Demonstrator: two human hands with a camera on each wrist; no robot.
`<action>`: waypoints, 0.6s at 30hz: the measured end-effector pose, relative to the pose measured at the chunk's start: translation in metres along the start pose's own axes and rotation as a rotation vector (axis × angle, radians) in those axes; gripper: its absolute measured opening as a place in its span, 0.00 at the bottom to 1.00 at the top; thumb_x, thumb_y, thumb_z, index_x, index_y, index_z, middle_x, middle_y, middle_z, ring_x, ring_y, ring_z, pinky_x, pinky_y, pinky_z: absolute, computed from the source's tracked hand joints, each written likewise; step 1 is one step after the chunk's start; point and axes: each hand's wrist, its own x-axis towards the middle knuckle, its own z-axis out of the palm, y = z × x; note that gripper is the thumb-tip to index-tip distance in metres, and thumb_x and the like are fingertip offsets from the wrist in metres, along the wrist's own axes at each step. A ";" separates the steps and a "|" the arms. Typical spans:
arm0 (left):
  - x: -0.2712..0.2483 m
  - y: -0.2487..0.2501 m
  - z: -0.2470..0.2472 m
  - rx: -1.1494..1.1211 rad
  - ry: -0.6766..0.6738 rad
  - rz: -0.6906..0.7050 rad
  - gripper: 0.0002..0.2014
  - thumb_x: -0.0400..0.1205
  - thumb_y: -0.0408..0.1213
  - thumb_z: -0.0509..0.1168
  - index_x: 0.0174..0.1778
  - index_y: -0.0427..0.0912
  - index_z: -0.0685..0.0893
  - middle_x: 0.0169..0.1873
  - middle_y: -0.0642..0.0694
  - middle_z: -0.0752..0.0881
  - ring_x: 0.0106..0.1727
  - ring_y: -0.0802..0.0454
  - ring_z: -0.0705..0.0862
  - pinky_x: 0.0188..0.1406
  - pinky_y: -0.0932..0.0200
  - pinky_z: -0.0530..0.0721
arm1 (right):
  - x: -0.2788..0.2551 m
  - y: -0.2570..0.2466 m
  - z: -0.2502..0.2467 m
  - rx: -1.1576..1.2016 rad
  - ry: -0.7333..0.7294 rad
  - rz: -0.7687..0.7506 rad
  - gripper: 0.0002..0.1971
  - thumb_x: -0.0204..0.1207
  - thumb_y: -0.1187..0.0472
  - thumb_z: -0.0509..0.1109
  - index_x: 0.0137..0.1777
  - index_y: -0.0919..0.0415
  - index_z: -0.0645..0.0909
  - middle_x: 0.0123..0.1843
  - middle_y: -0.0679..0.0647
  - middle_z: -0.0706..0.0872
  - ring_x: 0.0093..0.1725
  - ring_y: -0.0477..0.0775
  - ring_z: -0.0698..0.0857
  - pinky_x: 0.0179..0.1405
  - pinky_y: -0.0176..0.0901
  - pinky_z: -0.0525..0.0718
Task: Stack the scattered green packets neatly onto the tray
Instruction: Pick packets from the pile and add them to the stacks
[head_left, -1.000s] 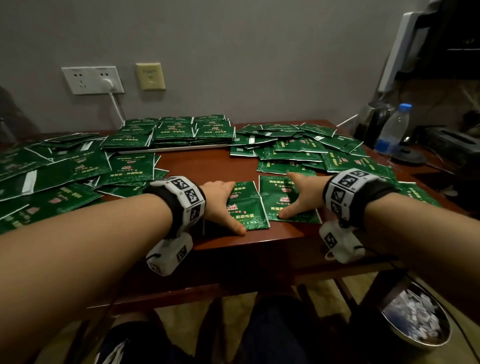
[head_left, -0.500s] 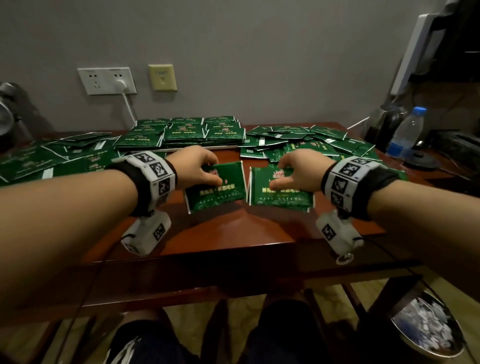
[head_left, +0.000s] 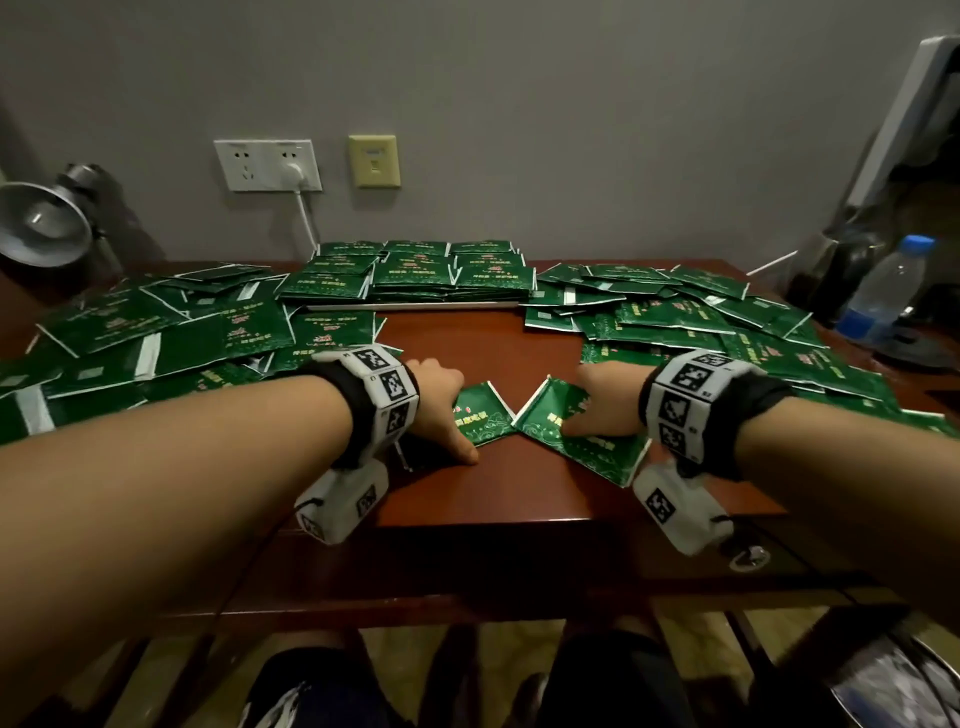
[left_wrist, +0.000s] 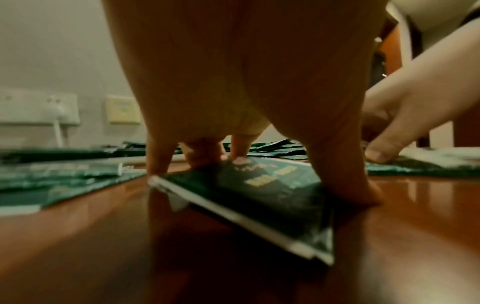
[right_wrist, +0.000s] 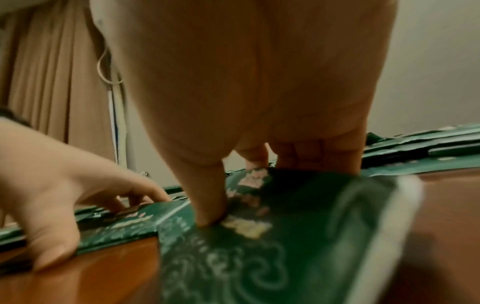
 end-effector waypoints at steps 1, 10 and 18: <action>0.000 -0.001 0.001 -0.047 -0.002 -0.004 0.48 0.64 0.69 0.74 0.73 0.45 0.68 0.65 0.42 0.74 0.65 0.42 0.75 0.65 0.48 0.78 | 0.001 -0.001 -0.001 0.014 -0.001 -0.013 0.25 0.77 0.45 0.71 0.64 0.63 0.73 0.58 0.56 0.82 0.50 0.55 0.80 0.45 0.44 0.80; -0.004 -0.019 0.003 -0.271 0.094 0.096 0.39 0.66 0.50 0.79 0.64 0.43 0.62 0.46 0.46 0.83 0.44 0.48 0.85 0.42 0.46 0.89 | 0.009 -0.018 -0.010 0.122 0.049 -0.094 0.32 0.77 0.44 0.69 0.70 0.60 0.57 0.48 0.52 0.82 0.46 0.56 0.85 0.43 0.51 0.87; 0.013 -0.059 -0.038 -0.077 0.236 0.091 0.36 0.65 0.55 0.77 0.58 0.46 0.64 0.44 0.48 0.80 0.39 0.49 0.82 0.34 0.52 0.84 | 0.042 -0.020 -0.036 -0.022 0.234 -0.145 0.42 0.60 0.43 0.81 0.66 0.57 0.61 0.55 0.55 0.79 0.45 0.56 0.82 0.42 0.50 0.85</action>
